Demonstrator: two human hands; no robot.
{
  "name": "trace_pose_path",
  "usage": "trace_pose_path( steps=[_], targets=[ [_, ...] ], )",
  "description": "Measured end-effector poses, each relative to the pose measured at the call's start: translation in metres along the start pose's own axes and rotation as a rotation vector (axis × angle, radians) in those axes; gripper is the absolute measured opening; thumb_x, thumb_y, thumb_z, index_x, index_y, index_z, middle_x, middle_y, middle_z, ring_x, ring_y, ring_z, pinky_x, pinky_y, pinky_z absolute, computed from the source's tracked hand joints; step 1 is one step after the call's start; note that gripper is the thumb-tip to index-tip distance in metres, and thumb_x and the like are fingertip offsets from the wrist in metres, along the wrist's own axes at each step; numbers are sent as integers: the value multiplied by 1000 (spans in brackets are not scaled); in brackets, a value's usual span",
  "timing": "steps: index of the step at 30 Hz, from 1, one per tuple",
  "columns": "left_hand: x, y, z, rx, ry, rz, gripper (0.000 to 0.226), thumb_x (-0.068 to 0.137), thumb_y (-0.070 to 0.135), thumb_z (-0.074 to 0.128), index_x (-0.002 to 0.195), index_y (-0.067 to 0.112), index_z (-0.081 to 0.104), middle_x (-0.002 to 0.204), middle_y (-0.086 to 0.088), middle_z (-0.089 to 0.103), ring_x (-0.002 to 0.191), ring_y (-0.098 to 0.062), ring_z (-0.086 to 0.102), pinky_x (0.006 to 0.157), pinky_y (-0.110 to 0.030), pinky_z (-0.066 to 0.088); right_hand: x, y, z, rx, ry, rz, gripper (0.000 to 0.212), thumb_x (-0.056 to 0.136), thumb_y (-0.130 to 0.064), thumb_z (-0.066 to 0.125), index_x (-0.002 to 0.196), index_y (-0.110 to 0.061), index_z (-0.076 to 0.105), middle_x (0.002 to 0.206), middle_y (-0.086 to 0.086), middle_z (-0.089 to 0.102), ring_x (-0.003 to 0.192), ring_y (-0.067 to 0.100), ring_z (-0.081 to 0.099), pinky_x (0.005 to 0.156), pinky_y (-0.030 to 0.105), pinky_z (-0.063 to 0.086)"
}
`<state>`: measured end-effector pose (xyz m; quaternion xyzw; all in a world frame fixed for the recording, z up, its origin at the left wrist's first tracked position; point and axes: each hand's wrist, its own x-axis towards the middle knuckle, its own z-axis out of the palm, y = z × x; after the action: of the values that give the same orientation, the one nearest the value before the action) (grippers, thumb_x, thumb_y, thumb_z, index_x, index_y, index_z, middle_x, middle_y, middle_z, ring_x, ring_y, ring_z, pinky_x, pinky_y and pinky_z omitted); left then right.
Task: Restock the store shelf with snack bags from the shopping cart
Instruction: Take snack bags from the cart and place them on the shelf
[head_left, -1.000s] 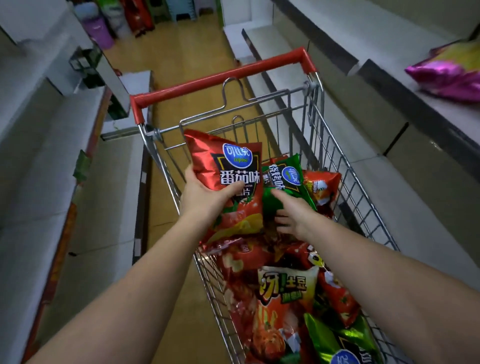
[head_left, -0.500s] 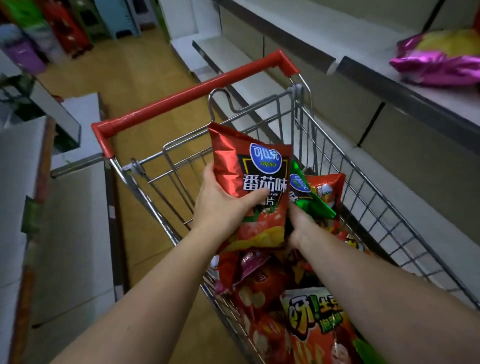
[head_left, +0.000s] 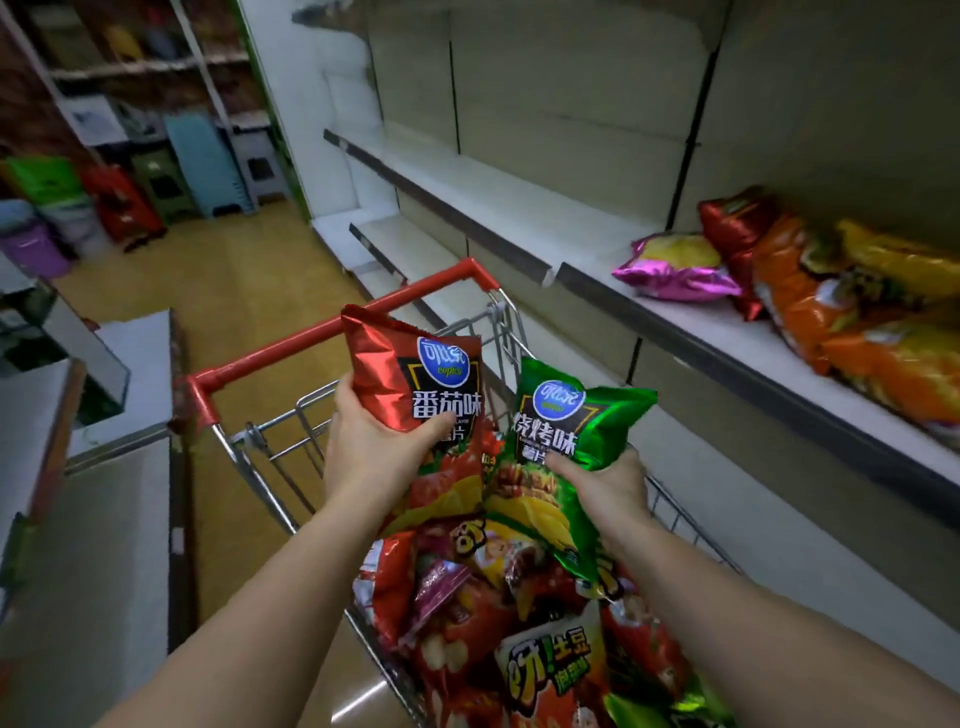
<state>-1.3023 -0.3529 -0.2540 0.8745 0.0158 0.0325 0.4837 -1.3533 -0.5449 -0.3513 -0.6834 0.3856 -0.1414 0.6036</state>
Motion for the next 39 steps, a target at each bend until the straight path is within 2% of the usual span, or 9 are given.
trace_pose_path(
  steps=[4, 10, 13, 16, 20, 27, 32, 36, 39],
  targets=[
    [-30, 52, -7, -31, 93, 124, 105, 61, 45, 84, 145, 19, 25, 138, -7, 50, 125, -28, 49, 105, -42, 40, -22, -57, -54, -21, -25, -224, 73, 66, -29, 82, 126, -13, 44, 115, 3, 60, 105, 23, 57, 82, 25, 39],
    [-84, 127, -22, -103, 140, 274, 104, 62, 46, 84, 143, 20, 26, 134, -10, 52, 123, -31, 50, 103, -47, 41, -71, -125, -143, -14, -16, -497, 74, 65, -29, 82, 127, -17, 43, 118, 0, 60, 108, 20, 56, 94, 35, 45],
    [-113, 157, -27, -144, 144, 324, 101, 65, 43, 83, 144, 19, 25, 137, -8, 49, 125, -29, 48, 103, -42, 39, -95, -149, -187, 0, 5, -593, 73, 65, -30, 83, 126, -19, 45, 116, -2, 61, 106, 19, 58, 92, 34, 46],
    [-135, 181, -29, -229, 109, 378, 102, 64, 40, 84, 144, 20, 24, 133, -7, 51, 122, -28, 50, 104, -44, 40, -121, -168, -226, -38, 41, -657, 73, 68, -30, 81, 129, -18, 44, 113, -3, 58, 101, 13, 53, 81, 23, 38],
    [-159, 211, -30, -290, 63, 443, 97, 64, 40, 84, 141, 21, 29, 129, -5, 55, 118, -27, 53, 102, -44, 41, -148, -184, -270, -35, 125, -706, 78, 67, -29, 82, 133, -17, 42, 124, 2, 59, 110, 19, 54, 87, 25, 40],
    [-182, 262, -25, -420, -94, 559, 88, 62, 37, 86, 134, 24, 36, 106, 7, 57, 97, -17, 56, 87, -31, 43, -189, -205, -333, -47, 326, -774, 73, 65, -28, 83, 128, -18, 48, 111, -4, 60, 98, 10, 53, 84, 21, 37],
    [-189, 295, -21, -472, -234, 629, 89, 57, 37, 89, 130, 22, 40, 103, 6, 59, 100, -20, 59, 94, -40, 47, -220, -216, -366, -40, 489, -759, 66, 64, -29, 83, 121, -20, 52, 109, -4, 62, 103, 14, 58, 87, 27, 43],
    [-206, 316, -17, -513, -337, 685, 90, 59, 38, 87, 134, 21, 39, 110, 2, 59, 105, -22, 58, 97, -41, 45, -246, -217, -385, -8, 603, -758, 76, 57, -33, 87, 123, -22, 52, 113, -3, 65, 105, 17, 61, 96, 40, 47],
    [-219, 328, -12, -546, -436, 711, 94, 60, 38, 87, 137, 21, 35, 119, -3, 60, 111, -26, 57, 99, -45, 44, -269, -213, -399, -21, 701, -733, 74, 61, -32, 85, 125, -21, 50, 114, -3, 64, 106, 17, 59, 96, 37, 46]
  ],
)
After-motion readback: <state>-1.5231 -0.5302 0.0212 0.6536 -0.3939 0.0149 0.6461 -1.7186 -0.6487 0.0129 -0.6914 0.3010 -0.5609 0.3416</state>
